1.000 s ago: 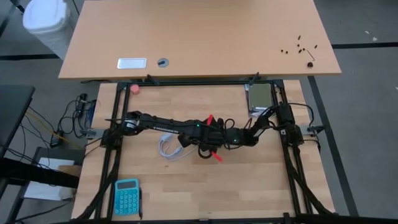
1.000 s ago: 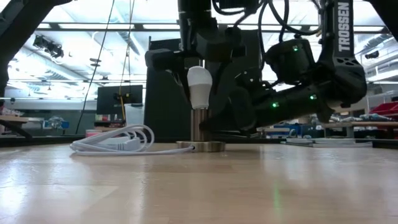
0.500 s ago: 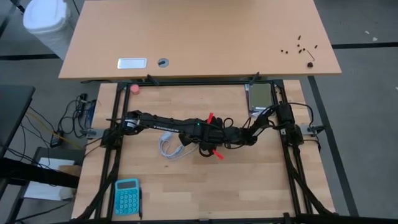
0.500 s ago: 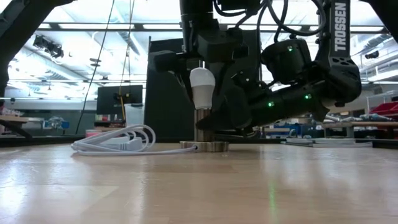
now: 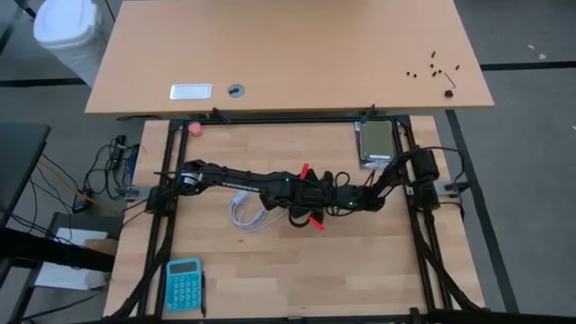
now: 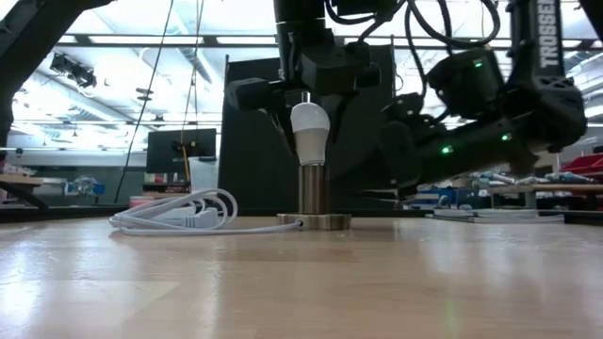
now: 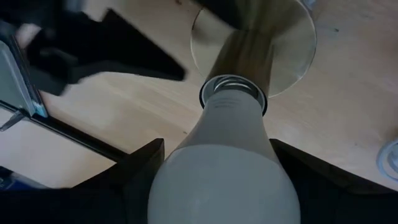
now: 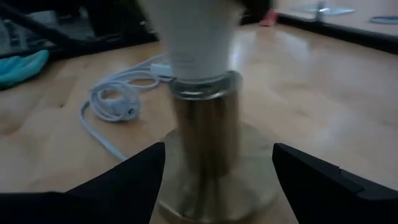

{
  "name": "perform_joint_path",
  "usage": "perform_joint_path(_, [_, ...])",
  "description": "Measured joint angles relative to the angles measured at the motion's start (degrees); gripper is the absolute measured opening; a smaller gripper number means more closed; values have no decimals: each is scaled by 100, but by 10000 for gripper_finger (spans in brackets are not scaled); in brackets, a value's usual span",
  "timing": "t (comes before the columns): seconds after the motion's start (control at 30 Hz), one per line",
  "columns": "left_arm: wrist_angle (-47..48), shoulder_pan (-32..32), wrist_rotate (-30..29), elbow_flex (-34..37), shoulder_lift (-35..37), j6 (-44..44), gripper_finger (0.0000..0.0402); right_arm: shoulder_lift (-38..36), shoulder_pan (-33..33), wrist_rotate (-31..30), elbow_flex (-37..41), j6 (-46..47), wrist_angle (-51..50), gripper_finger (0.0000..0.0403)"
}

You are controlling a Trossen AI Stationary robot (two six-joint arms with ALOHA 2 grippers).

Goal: Screw lightbulb
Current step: Insert the lightbulb into the lamp holder

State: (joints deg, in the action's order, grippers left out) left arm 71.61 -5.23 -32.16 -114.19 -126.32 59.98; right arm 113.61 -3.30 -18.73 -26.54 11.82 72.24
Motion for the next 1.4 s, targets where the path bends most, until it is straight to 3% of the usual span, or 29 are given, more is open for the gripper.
perform_joint_path(0.1, [7, 1, -13, 0, -1, 19, 283, -202, -8, -413, 255, 48, 17, 309])
perform_joint_path(0.2, [-22, 2, -22, 4, -4, 217, 283, -232, 93, -429, 293, 45, 17, 309])
perform_joint_path(0.87, [-202, -16, -15, 11, -17, 459, 283, 113, 408, -65, -314, -96, -138, 309])
perform_joint_path(1.4, [-199, 266, -15, 9, -15, 356, 283, 113, 425, 661, -342, 19, -626, 309])
